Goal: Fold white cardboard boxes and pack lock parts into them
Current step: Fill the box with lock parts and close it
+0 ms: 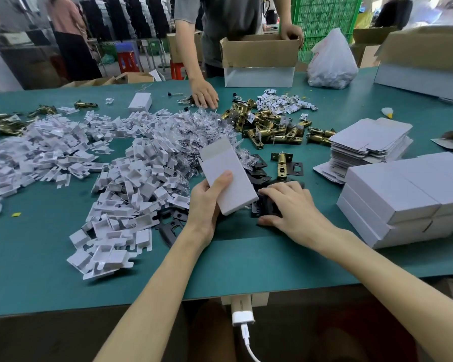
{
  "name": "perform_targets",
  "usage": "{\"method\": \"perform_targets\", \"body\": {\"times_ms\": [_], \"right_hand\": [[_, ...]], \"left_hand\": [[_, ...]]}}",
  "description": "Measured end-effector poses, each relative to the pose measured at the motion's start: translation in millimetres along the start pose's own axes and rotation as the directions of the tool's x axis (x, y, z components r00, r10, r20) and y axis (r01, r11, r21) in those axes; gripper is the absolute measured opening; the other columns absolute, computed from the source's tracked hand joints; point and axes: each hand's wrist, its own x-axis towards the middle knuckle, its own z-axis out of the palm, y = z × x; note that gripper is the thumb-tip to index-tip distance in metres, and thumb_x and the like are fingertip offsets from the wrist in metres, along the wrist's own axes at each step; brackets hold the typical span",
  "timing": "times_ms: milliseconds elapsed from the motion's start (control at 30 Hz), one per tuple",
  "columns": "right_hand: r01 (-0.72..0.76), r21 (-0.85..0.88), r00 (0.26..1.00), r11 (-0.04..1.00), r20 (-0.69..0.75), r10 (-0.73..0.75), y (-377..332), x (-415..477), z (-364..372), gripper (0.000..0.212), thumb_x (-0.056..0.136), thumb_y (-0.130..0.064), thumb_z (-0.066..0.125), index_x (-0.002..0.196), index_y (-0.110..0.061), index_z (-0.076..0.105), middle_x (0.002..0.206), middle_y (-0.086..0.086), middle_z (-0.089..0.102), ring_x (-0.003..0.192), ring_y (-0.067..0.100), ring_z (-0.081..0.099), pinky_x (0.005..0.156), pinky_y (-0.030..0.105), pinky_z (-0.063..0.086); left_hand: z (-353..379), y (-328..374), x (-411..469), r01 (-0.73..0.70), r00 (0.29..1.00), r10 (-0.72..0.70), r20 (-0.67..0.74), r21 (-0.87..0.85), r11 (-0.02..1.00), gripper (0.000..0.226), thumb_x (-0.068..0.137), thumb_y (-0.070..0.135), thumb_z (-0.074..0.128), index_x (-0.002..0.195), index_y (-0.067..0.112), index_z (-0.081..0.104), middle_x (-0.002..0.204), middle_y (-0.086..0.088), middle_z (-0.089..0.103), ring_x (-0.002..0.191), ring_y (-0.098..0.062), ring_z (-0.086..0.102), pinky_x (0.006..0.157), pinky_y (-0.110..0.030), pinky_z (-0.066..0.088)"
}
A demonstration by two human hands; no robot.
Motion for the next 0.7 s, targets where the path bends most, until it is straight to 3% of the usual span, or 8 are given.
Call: {"method": "perform_targets", "body": {"times_ms": [200, 367, 433, 500, 600, 700], "right_hand": [[0.057, -0.106, 0.996, 0.993, -0.057, -0.063, 0.0, 5.3, 5.7, 0.036, 0.104, -0.045, 0.048, 0.131, -0.024, 0.059, 0.13, -0.007, 0.062, 0.126, 0.02, 0.039, 0.107, 0.04, 0.022], [0.014, -0.01, 0.98, 1.0, -0.2, -0.016, 5.3, 5.0, 2.8, 0.026, 0.109, -0.024, 0.038, 0.118, -0.018, 0.062, 0.103, 0.001, 0.069, 0.104, 0.028, 0.054, 0.096, 0.037, 0.03], [0.004, 0.083, 0.96, 0.997, -0.28, 0.019, 8.6, 3.9, -0.5, 0.018, 0.107, -0.017, 0.045, 0.111, -0.013, 0.062, 0.087, 0.006, 0.068, 0.085, 0.032, 0.059, 0.088, 0.043, 0.042], [-0.017, 0.27, 0.936, 0.963, -0.335, 0.11, 9.0, 3.9, -6.7, 0.014, 0.106, -0.017, 0.052, 0.116, -0.013, 0.059, 0.087, 0.008, 0.071, 0.075, 0.029, 0.065, 0.075, 0.044, 0.052], [-0.014, 0.545, 0.907, 0.839, -0.347, 0.24, 7.3, 6.6, -19.4, 0.01, 0.105, -0.018, 0.055, 0.114, -0.017, 0.05, 0.091, 0.005, 0.074, 0.062, 0.013, 0.072, 0.06, 0.026, 0.055], [0.099, 0.641, 0.863, 0.761, -0.436, 0.255, 3.0, 8.9, -38.5, 0.01, 0.104, -0.013, 0.057, 0.112, -0.015, 0.053, 0.092, 0.002, 0.071, 0.06, 0.011, 0.073, 0.048, 0.021, 0.053]], "left_hand": [[1.8, -1.4, -1.8, -0.027, 0.999, 0.025, 0.033, 0.041, 0.999, 0.043, 0.081, 0.033, 0.079, 0.115, 0.007, 0.071, 0.111, -0.011, 0.078, 0.097, -0.024, 0.073, 0.094, -0.044, 0.058], [2.3, -2.9, -0.7, -0.043, 0.998, 0.039, 0.041, 0.102, 0.994, 0.043, 0.079, 0.034, 0.08, 0.114, 0.012, 0.072, 0.114, -0.009, 0.078, 0.107, -0.032, 0.073, 0.096, -0.047, 0.06], [2.9, -3.3, -1.1, -0.058, 0.997, 0.051, 0.055, 0.129, 0.99, 0.043, 0.078, 0.034, 0.081, 0.115, 0.015, 0.072, 0.115, -0.007, 0.078, 0.11, -0.033, 0.072, 0.095, -0.046, 0.06], [3.2, -3.6, -2.3, -0.084, 0.994, 0.071, 0.086, 0.154, 0.984, 0.041, 0.08, 0.031, 0.082, 0.117, 0.016, 0.071, 0.115, -0.004, 0.078, 0.109, -0.027, 0.073, 0.09, -0.039, 0.061], [2.4, -5.3, -4.6, -0.122, 0.982, 0.09, 0.169, 0.185, 0.975, 0.037, 0.085, 0.017, 0.084, 0.12, 0.014, 0.071, 0.114, -0.001, 0.079, 0.104, -0.016, 0.075, 0.082, -0.027, 0.06], [3.0, -5.6, -5.2, -0.137, 0.974, 0.097, 0.204, 0.195, 0.971, 0.038, 0.085, 0.013, 0.084, 0.121, 0.013, 0.071, 0.113, -0.001, 0.079, 0.102, -0.015, 0.075, 0.08, -0.026, 0.06]]}}
